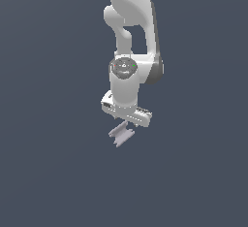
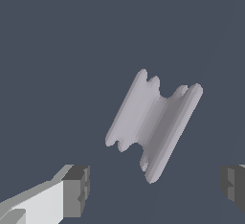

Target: Pick up the object and move it to a goal position.

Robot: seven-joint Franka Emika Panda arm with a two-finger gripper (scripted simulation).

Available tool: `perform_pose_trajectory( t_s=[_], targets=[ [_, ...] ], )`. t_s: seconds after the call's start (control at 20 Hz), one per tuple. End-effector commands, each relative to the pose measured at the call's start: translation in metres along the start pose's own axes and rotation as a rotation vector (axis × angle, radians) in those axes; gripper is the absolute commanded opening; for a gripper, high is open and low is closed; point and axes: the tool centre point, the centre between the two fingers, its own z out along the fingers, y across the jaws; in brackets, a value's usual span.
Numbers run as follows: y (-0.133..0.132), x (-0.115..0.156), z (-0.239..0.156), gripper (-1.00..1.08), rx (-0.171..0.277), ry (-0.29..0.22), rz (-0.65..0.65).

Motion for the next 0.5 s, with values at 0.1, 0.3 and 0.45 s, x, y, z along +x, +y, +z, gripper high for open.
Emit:
perform_pose_trajectory(
  t_s=[0.1,0.3,0.45],
  targets=[
    [0.004,0.006,0.013,1.00,-0.004,0.004,0.136],
    [0.008,0.011,0.024,1.00,-0.008,0.009,0.251],
    [0.010,0.014,0.031,1.00,-0.010,0.013,0.322]
  ],
)
